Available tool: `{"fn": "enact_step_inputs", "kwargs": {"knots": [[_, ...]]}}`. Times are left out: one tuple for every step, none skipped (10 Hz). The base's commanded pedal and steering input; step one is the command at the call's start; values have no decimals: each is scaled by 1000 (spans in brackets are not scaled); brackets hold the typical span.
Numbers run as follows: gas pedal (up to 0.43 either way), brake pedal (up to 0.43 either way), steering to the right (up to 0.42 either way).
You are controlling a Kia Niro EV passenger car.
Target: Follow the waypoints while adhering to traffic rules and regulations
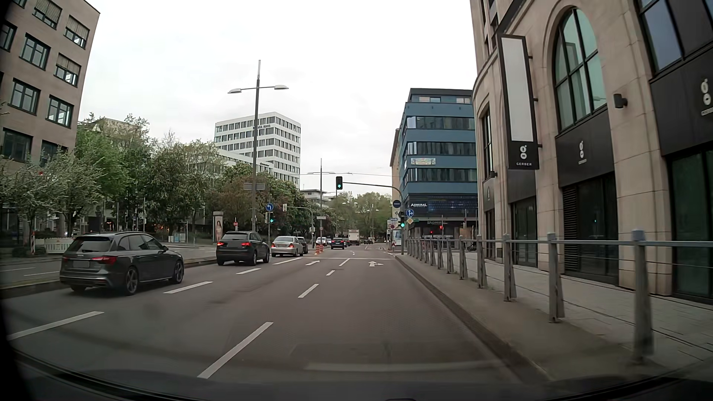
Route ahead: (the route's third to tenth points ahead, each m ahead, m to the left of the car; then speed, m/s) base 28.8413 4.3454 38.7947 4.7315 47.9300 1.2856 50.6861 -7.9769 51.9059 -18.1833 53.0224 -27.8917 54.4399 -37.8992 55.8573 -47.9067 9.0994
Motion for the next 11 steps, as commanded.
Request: {"fn": "enact_step_inputs", "kwargs": {"knots": [[47, 0, 0], [47, 0, 1], [47, 0, 1], [47, 0, 2], [47, 0, 2], [47, 0, 2], [47, 0, 6], [47, 0, 8], [47, 0, 7], [47, 0, 5], [47, 0, 5]]}}
